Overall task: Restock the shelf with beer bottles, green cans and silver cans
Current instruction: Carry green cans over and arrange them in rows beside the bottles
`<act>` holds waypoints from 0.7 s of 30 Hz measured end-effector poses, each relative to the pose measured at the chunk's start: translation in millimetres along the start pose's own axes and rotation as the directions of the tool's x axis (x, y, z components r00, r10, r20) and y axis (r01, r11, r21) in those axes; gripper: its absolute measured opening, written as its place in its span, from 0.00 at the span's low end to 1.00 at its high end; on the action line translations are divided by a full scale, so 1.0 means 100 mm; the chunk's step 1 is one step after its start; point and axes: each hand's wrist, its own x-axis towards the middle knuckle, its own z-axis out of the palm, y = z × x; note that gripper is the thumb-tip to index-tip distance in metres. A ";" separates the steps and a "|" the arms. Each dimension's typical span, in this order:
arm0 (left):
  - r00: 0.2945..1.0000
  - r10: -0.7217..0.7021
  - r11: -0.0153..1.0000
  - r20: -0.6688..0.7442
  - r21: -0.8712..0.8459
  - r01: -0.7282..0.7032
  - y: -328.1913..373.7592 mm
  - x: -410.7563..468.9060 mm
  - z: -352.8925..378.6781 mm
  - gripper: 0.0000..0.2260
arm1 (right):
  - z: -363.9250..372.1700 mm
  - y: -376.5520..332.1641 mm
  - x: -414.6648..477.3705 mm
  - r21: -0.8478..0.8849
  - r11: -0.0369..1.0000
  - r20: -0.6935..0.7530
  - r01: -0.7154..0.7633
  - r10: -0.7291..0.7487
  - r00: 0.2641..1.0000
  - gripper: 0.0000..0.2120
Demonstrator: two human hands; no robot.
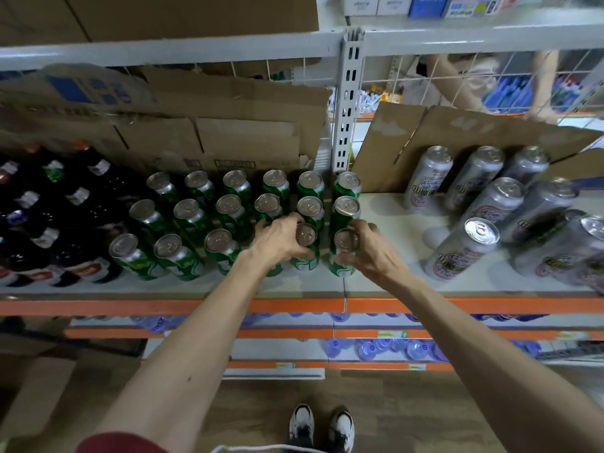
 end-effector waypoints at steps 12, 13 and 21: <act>0.996 0.056 0.998 -0.073 0.029 -0.054 0.01 -0.02 -0.06 0.30 | -0.10 -0.01 0.08 -0.129 0.990 -0.019 0.051 -0.054 0.998 0.21; 0.995 0.046 0.998 -0.085 0.037 -0.043 0.02 -0.02 -0.05 0.30 | -0.09 -0.02 0.08 -0.141 0.990 -0.028 0.024 -0.028 0.999 0.23; 0.995 0.098 0.993 -0.002 0.065 -0.097 0.02 -0.04 -0.10 0.30 | -0.17 0.02 0.10 -0.154 0.981 0.060 0.120 -0.112 0.992 0.29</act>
